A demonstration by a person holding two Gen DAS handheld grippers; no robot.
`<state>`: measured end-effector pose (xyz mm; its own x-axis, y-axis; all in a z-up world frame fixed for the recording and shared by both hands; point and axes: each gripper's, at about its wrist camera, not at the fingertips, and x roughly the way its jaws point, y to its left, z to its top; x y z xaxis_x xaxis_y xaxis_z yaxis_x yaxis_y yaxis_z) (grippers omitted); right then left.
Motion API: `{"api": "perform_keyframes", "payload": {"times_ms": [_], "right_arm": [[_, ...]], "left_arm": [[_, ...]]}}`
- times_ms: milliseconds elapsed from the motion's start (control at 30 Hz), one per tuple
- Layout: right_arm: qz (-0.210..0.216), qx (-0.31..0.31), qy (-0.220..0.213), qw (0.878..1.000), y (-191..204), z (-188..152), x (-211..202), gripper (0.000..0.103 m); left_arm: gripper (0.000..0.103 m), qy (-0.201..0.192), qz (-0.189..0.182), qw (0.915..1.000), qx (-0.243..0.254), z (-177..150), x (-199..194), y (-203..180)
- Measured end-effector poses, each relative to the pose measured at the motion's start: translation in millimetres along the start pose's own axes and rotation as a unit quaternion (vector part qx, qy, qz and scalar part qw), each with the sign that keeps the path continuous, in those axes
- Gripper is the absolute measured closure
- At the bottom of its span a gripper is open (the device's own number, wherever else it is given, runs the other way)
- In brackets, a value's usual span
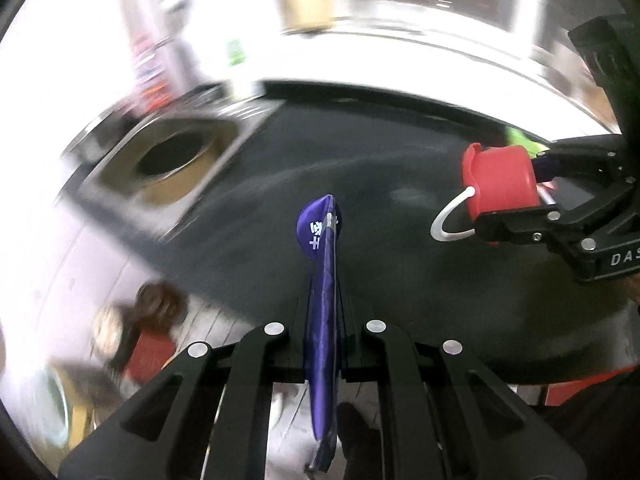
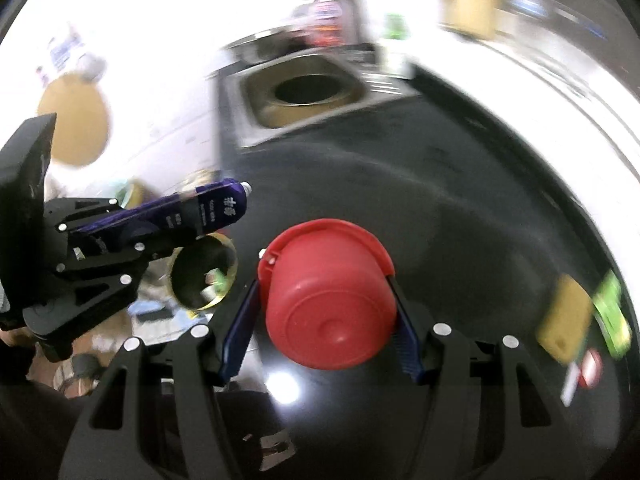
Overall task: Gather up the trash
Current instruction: 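Carry the purple tube and red cup in both tools over the bin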
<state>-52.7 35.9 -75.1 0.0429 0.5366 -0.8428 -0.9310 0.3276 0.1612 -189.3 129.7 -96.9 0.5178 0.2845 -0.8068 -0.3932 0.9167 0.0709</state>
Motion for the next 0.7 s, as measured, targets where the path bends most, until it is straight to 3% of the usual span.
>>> {"api": "perform_keyframes", "payload": {"times_ms": [133,267,433,700], "right_arm": [[0.057,-0.069,0.019,0.996,70.2,29.8,41.1,0.043],[0.106,-0.125,0.043,0.986,138.2,50.7,84.7,0.043],[0.152,-0.172,0.077,0.97,216.3,67.4,147.5,0.043],[0.163,-0.196,0.132,0.958,282.8,82.0,262.9,0.043]], "left_arm": [[0.094,0.02,0.053,0.9959,-0.07,-39.7,-9.3,58.3],[0.094,0.044,0.1,0.9833,-0.146,-91.2,-16.0,118.3],[0.094,0.062,0.134,0.9678,-0.204,-148.4,-9.0,172.0],[0.094,0.081,0.127,0.9497,-0.274,-210.7,44.3,223.6]]}}
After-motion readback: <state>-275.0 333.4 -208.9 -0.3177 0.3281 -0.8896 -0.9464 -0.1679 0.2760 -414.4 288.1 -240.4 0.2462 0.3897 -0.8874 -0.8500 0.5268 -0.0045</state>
